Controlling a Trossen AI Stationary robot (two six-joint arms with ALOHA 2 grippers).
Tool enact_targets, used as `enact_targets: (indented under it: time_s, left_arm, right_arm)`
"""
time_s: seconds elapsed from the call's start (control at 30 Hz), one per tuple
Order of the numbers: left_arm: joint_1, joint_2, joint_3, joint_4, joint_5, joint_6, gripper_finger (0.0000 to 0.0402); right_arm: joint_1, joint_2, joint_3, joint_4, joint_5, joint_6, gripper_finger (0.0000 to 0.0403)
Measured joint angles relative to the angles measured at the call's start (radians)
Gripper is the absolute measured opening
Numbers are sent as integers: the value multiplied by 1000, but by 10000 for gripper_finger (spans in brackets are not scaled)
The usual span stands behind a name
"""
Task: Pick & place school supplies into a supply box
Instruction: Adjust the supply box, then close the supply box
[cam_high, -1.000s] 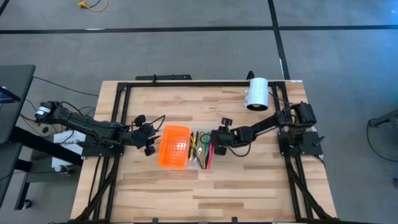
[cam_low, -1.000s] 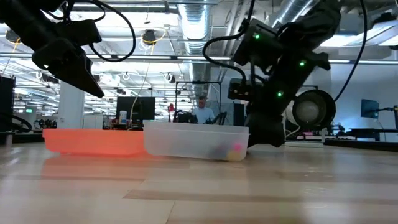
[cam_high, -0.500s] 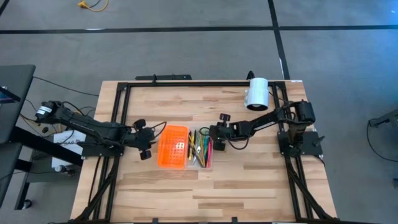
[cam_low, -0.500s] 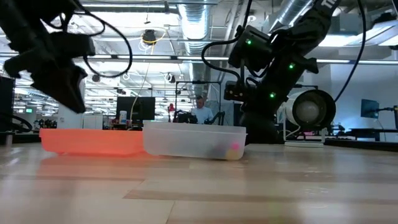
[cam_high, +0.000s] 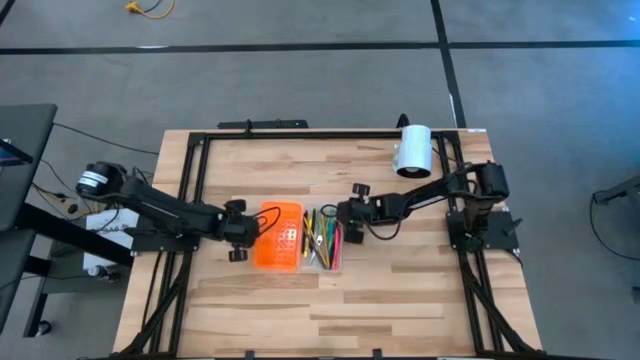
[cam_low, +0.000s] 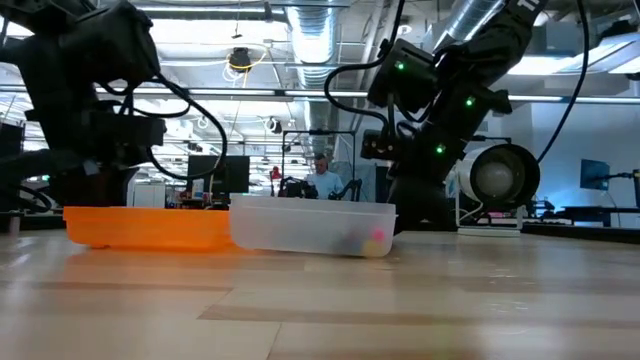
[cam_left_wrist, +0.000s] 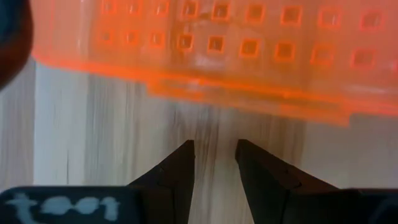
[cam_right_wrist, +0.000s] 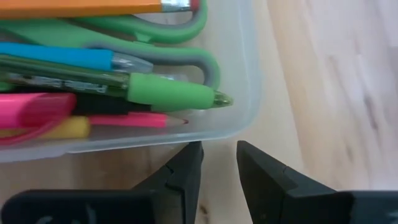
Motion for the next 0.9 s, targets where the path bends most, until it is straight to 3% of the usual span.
enact_targets:
  time_s: [0.47, 0.73, 0.9]
  left_arm:
    - [34, 6, -3, 96, 62, 26, 116]
    - [34, 6, -3, 103, 71, 23, 116]
    - [34, 6, -3, 118, 95, 28, 116]
  right_arm:
    - [85, -7, -13, -40, -105, 96, 101]
    - [128, -14, -100, 137, -105, 129, 85]
    - [131, -21, -146, 238, -161, 129, 72]
